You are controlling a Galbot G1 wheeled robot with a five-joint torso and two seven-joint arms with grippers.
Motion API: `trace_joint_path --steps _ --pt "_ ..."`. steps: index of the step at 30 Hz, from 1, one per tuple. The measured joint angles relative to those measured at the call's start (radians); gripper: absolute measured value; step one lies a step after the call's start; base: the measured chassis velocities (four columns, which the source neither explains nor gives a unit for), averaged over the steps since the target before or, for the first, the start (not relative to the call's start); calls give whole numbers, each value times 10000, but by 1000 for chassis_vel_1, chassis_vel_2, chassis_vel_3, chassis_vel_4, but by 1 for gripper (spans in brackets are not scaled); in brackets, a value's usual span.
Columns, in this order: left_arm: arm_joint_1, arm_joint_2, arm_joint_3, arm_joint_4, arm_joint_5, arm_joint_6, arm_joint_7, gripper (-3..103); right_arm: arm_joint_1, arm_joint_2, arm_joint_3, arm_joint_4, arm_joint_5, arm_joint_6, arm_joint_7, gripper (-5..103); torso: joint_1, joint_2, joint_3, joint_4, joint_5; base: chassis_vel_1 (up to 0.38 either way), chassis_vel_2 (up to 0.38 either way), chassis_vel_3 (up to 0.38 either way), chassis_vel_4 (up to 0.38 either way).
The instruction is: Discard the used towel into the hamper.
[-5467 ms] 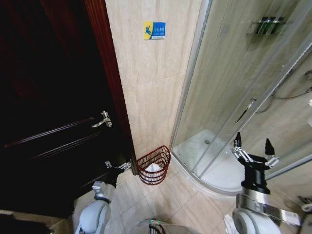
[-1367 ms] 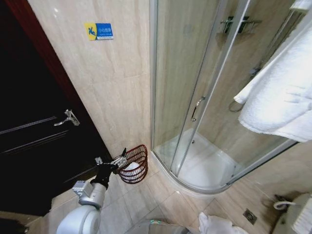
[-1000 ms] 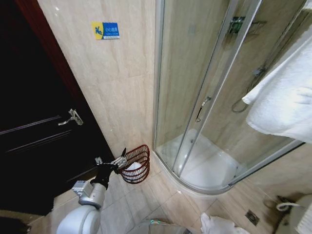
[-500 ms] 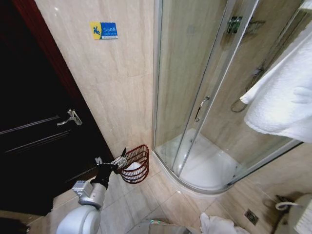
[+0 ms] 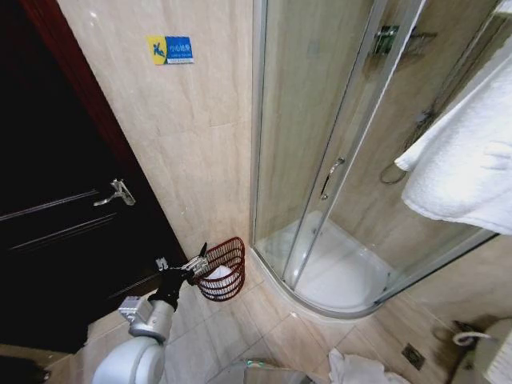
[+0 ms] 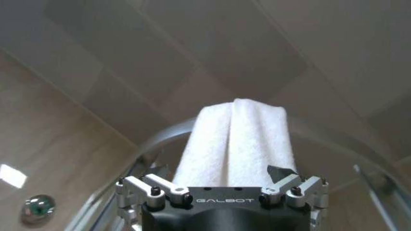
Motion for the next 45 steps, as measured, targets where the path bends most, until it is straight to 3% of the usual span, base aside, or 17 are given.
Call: trace_joint_path --steps 6,19,24,26,29,33,41,42,45 --pt "1 0 0 0 0 0 0 100 270 -458 22 -520 101 -267 272 100 -2 0 -1 0 2 0 0 0 0" --pt "0 0 0 0 0 0 0 100 -247 -1731 183 -1767 1276 -539 423 100 -2 1 -1 0 -1 0 0 0 0" --pt "1 0 0 0 0 0 0 100 -630 -2253 217 -1973 1933 -768 605 100 -1 1 0 0 -1 0 0 0 0" --pt "0 0 0 0 0 0 0 100 -826 -2726 216 -2219 2723 -883 851 101 -1 1 0 1 0 0 0 0 0" --pt "1 0 0 0 0 0 0 100 -903 -3005 215 -2422 3028 -914 935 99 -1 1 0 1 -2 0 0 0 0" --pt "0 0 0 1 0 0 0 100 -1569 -3859 651 -3152 3486 -976 1040 84 -2 1 -1 -1 -2 0 0 0 0" --pt "0 0 0 0 0 0 0 100 -2482 -4546 1329 -3671 3323 -1223 1356 79 0 0 0 0 -1 0 0 0 0" --pt "0 0 0 0 0 0 0 100 -2690 -4711 1562 -3845 3182 -1340 1525 70 1 1 0 1 -1 0 0 0 0" --pt "0 0 0 0 0 0 0 100 -2843 -4891 1708 -4079 3056 -1487 1714 65 1 0 0 1 -1 0 0 0 0"
